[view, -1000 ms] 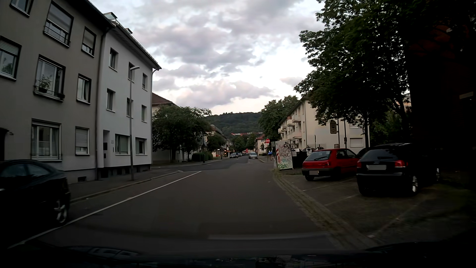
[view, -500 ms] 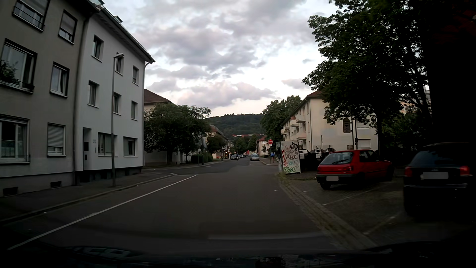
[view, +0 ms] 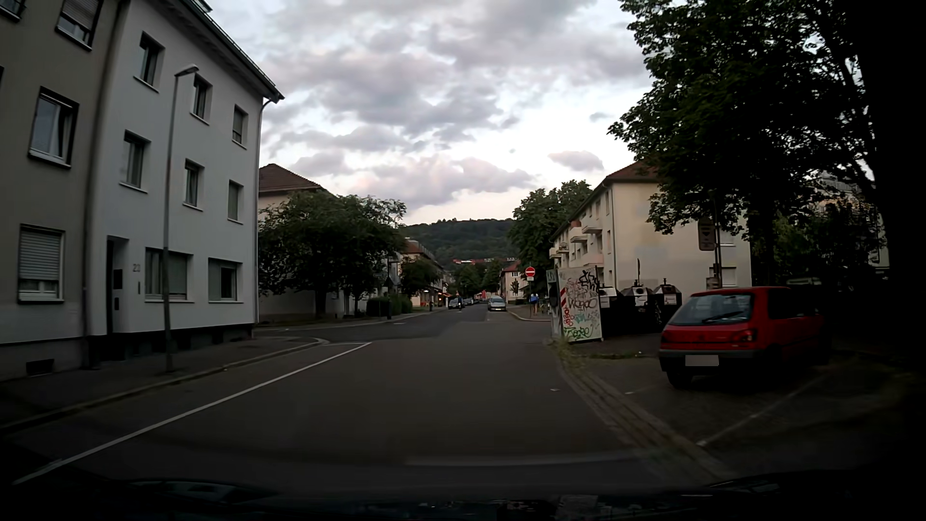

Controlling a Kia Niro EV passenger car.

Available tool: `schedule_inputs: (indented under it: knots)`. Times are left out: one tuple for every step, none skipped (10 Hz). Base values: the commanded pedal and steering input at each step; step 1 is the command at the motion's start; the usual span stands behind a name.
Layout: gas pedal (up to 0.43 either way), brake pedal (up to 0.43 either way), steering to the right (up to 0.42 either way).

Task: Follow the waypoints while adhering to traffic rules and regulations

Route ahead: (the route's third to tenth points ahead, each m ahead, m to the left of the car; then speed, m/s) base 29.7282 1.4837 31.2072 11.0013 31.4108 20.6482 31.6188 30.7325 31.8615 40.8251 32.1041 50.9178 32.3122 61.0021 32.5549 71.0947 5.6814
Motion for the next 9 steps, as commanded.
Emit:
schedule_inputs:
  knots:
    - [0.098, 0.000, -0.003]
    - [0.098, 0.000, -0.002]
    - [0.067, 0.000, -0.001]
    - [0.000, 0.000, -0.002]
    - [0.000, 0.000, -0.001]
    - [0.000, 0.000, -0.001]
    - [0.000, 0.000, -0.001]
    - [0.000, 0.000, -0.002]
    - [0.000, 0.000, -0.002]
